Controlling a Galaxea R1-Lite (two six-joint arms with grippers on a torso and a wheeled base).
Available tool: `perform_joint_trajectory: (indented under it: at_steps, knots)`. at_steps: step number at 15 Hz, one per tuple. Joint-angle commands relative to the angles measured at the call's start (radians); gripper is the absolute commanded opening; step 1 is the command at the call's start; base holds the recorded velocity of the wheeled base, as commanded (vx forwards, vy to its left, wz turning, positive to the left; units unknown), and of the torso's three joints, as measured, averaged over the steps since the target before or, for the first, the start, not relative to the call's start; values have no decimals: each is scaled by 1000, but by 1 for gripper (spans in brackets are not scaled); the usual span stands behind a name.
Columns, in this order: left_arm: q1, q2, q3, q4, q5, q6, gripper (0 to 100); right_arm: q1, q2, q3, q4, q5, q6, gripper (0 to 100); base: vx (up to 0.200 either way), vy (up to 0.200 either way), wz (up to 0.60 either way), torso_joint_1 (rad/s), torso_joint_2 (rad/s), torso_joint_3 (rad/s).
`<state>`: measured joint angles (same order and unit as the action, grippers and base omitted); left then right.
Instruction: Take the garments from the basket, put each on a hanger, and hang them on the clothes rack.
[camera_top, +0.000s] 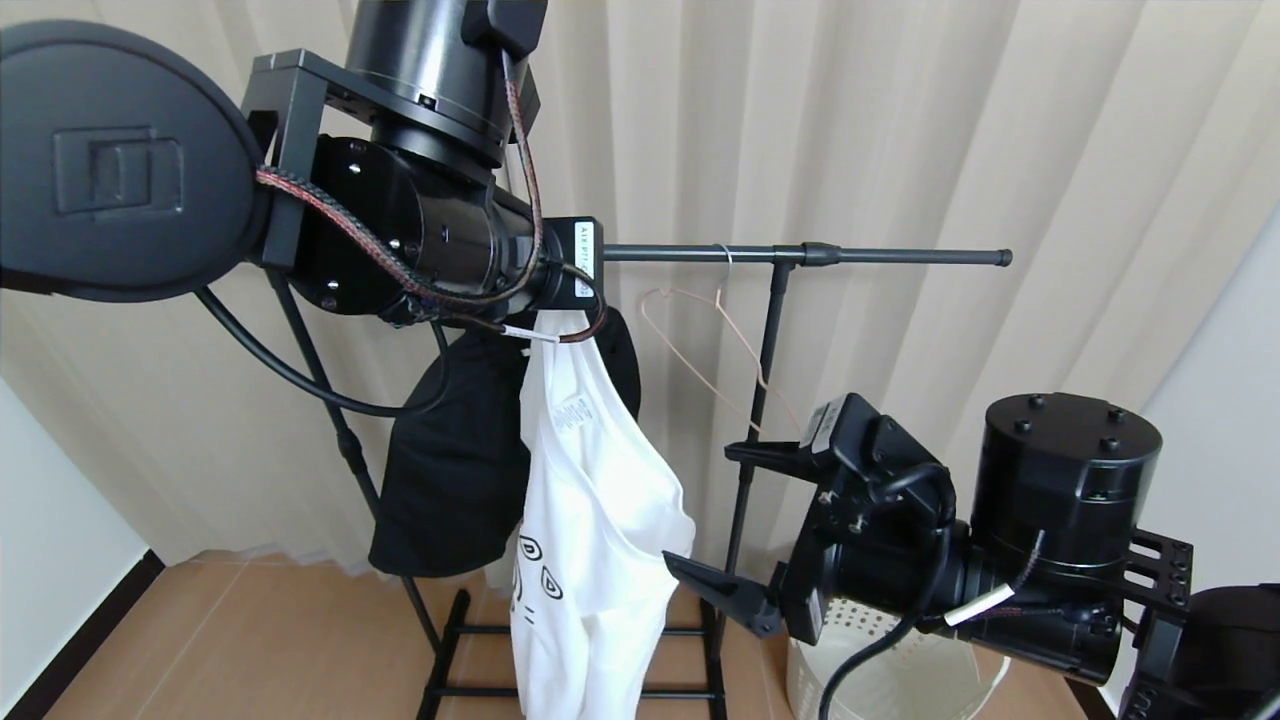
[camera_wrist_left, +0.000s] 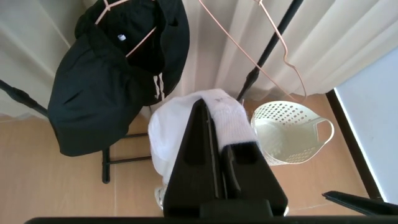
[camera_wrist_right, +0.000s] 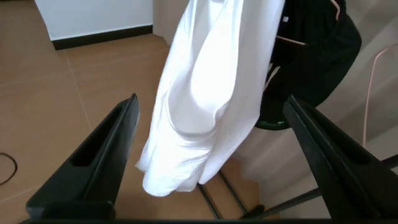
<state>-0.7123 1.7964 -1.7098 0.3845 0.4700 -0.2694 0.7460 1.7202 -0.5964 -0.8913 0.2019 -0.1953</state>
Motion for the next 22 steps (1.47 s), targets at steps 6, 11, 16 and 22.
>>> perform_joint_trajectory:
  at_steps: [6, 11, 16, 22]
  knots:
    - [-26, -2, 7, 2, -2, 1, 0, 10, 111, -111, 2, -125, 103, 100, 0, 0, 0, 0, 0, 0]
    - [-32, -2, 12, 4, -2, 4, 0, -39, 177, -140, 0, -124, 105, 100, 0, 0, 0, 0, 0, 0]
    - [-32, -2, 12, 4, -2, 2, 0, -54, 213, -166, -2, -125, 112, 0, 0, 0, 0, 0, 0, 0]
    - [-30, -5, 13, 5, -8, -5, 0, -132, 180, -175, 0, -124, 111, 0, 0, 0, 0, 0, 0, 0]
